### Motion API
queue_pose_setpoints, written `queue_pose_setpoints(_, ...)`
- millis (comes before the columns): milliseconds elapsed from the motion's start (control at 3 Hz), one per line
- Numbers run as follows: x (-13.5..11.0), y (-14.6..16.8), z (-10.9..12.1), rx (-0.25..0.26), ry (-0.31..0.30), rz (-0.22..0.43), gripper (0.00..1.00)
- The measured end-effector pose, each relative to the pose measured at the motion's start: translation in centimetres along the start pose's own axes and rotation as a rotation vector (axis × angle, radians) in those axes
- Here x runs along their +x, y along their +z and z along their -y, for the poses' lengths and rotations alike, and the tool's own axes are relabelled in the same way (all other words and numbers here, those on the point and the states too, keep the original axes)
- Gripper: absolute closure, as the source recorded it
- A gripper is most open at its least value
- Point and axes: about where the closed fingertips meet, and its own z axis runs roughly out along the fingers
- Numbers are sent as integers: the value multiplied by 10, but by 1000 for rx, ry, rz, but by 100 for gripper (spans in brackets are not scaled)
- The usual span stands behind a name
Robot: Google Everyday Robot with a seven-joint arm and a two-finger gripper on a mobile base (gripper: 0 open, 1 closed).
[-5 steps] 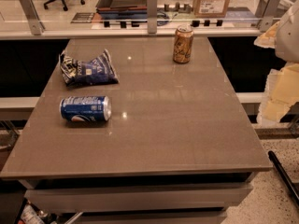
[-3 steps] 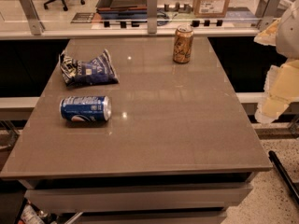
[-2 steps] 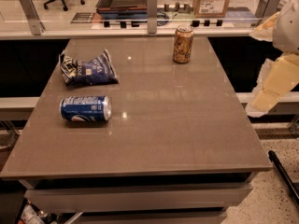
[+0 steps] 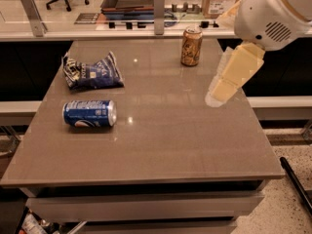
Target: Place pepsi can upright
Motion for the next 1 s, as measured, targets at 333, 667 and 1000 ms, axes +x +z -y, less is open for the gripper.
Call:
queue_pose_setpoints(333,-34,26,5,-11,-20,43,0)
queue_pose_setpoints(667,-63,50,9,-19,-27,59,0)
queue_pose_setpoints(1000,-91,74,11,-45,-42,73,0)
